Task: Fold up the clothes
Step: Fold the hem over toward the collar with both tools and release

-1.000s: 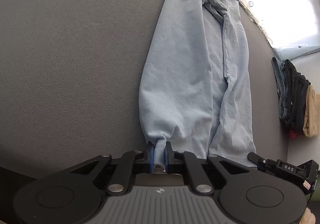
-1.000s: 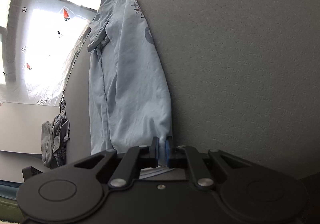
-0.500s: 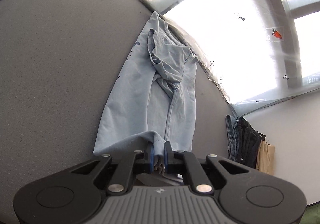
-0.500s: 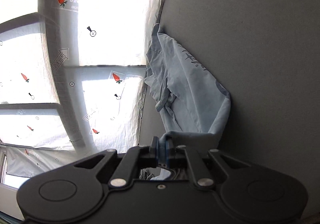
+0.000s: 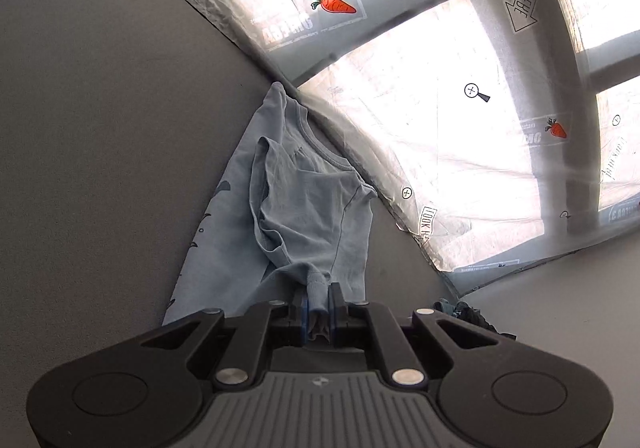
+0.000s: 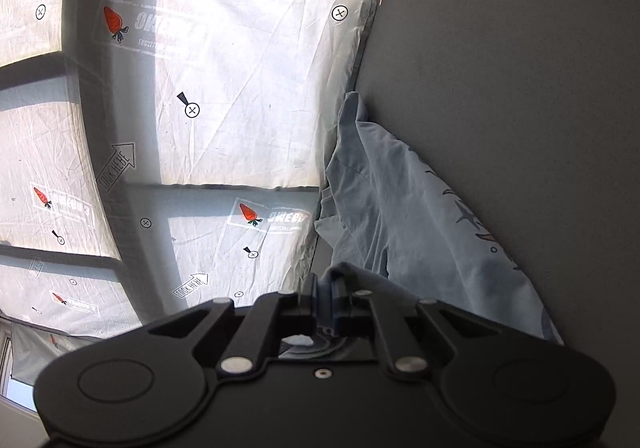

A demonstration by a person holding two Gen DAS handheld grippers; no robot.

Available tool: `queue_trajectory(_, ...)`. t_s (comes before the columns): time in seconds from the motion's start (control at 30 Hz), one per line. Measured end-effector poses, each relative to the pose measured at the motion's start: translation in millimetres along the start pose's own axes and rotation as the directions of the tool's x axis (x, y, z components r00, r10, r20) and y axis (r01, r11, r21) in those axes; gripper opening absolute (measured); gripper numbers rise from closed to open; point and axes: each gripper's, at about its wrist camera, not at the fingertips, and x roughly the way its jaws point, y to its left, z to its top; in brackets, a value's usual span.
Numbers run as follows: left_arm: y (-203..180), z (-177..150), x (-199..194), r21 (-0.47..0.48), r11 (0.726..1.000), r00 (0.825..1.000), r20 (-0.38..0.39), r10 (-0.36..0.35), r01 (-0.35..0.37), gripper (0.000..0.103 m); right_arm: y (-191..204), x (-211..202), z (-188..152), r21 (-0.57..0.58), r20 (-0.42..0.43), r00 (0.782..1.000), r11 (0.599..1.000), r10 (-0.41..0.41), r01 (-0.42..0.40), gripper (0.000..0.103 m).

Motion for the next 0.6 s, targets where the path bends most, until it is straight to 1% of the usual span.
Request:
queue_trajectory(0.03, 1, 11, 12, 0.006, 1.0, 1.0, 0.012, 0.004, -0.004, 0.012, 0, 12, 9, -0.011, 0.005, 1.0, 1.0, -0.018, 0.018, 0.01)
queue_trajectory(0.07, 2, 21, 23, 0.012, 1.0, 1.0, 0.024, 0.009, -0.009, 0.016, 1, 22, 17, -0.027, 0.015, 0.999, 0.999, -0.041, 0.041, 0.017)
queue_trajectory(0.1, 2, 30, 32, 0.02, 0.999, 0.999, 0.041, 0.026, -0.027, 0.028, 1, 31, 24, -0.039, 0.027, 0.998, 0.997, -0.063, 0.064, 0.021)
queue_trajectory(0.13, -2, 38, 37, 0.036, 0.997, 0.996, 0.061, 0.063, -0.065, 0.044, 2, 40, 30, -0.043, 0.041, 0.995, 0.995, -0.086, 0.088, 0.03)
queue_trajectory(0.17, -5, 44, 41, 0.056, 0.993, 0.992, 0.084, 0.098, -0.103, 0.052, 5, 48, 36, -0.044, 0.055, 0.992, 0.993, -0.109, 0.112, 0.035)
queue_trajectory(0.2, -10, 49, 42, 0.091, 0.987, 0.986, 0.113, 0.123, -0.133, 0.062, 8, 52, 38, -0.057, 0.061, 0.991, 0.991, -0.119, 0.122, 0.035)
queue_trajectory(0.23, -14, 50, 41, 0.13, 0.98, 0.982, 0.135, 0.131, -0.148, 0.066, 14, 56, 40, -0.093, 0.065, 0.989, 0.986, -0.132, 0.138, 0.036)
queue_trajectory(0.27, -18, 50, 41, 0.169, 0.972, 0.978, 0.154, 0.14, -0.166, 0.067, 19, 59, 41, -0.134, 0.071, 0.986, 0.978, -0.149, 0.157, 0.04)
queue_trajectory(0.3, -22, 48, 41, 0.207, 0.959, 0.974, 0.16, 0.163, -0.195, 0.07, 25, 61, 38, -0.198, 0.083, 0.979, 0.96, -0.184, 0.198, 0.041)
queue_trajectory(0.33, -23, 45, 42, 0.231, 0.947, 0.969, 0.159, 0.191, -0.225, 0.071, 31, 63, 34, -0.274, 0.098, 0.968, 0.929, -0.23, 0.248, 0.041)
queue_trajectory(0.37, -22, 40, 45, 0.253, 0.932, 0.962, 0.153, 0.227, -0.26, 0.072, 35, 65, 28, -0.345, 0.114, 0.953, 0.888, -0.281, 0.303, 0.041)
queue_trajectory(0.4, -21, 34, 49, 0.273, 0.917, 0.955, 0.138, 0.261, -0.29, 0.073, 37, 70, 20, -0.427, 0.131, 0.93, 0.827, -0.344, 0.366, 0.041)
queue_trajectory(0.43, -19, 27, 55, 0.296, 0.902, 0.949, 0.118, 0.293, -0.315, 0.073, 38, 77, 12, -0.501, 0.14, 0.907, 0.762, -0.396, 0.41, 0.041)
queue_trajectory(0.47, -16, 19, 64, 0.324, 0.882, 0.939, 0.094, 0.33, -0.342, 0.073, 37, 82, 5, -0.552, 0.143, 0.891, 0.712, -0.431, 0.434, 0.041)
queue_trajectory(0.5, -13, 12, 73, 0.351, 0.856, 0.923, 0.076, 0.378, -0.38, 0.073, 33, 91, -3, -0.609, 0.142, 0.869, 0.65, -0.474, 0.454, 0.041)
queue_trajectory(0.53, -10, 6, 82, 0.374, 0.828, 0.902, 0.06, 0.428, -0.418, 0.073, 29, 98, -8, -0.636, 0.138, 0.849, 0.612, -0.51, 0.471, 0.042)
queue_trajectory(0.57, -4, 1, 92, 0.386, 0.794, 0.87, 0.049, 0.491, -0.47, 0.073, 25, 106, -12, -0.66, 0.138, 0.827, 0.572, -0.545, 0.487, 0.044)
queue_trajectory(0.6, 2, -3, 102, 0.394, 0.762, 0.838, 0.037, 0.544, -0.513, 0.073, 19, 113, -14, -0.671, 0.149, 0.799, 0.534, -0.582, 0.514, 0.044)
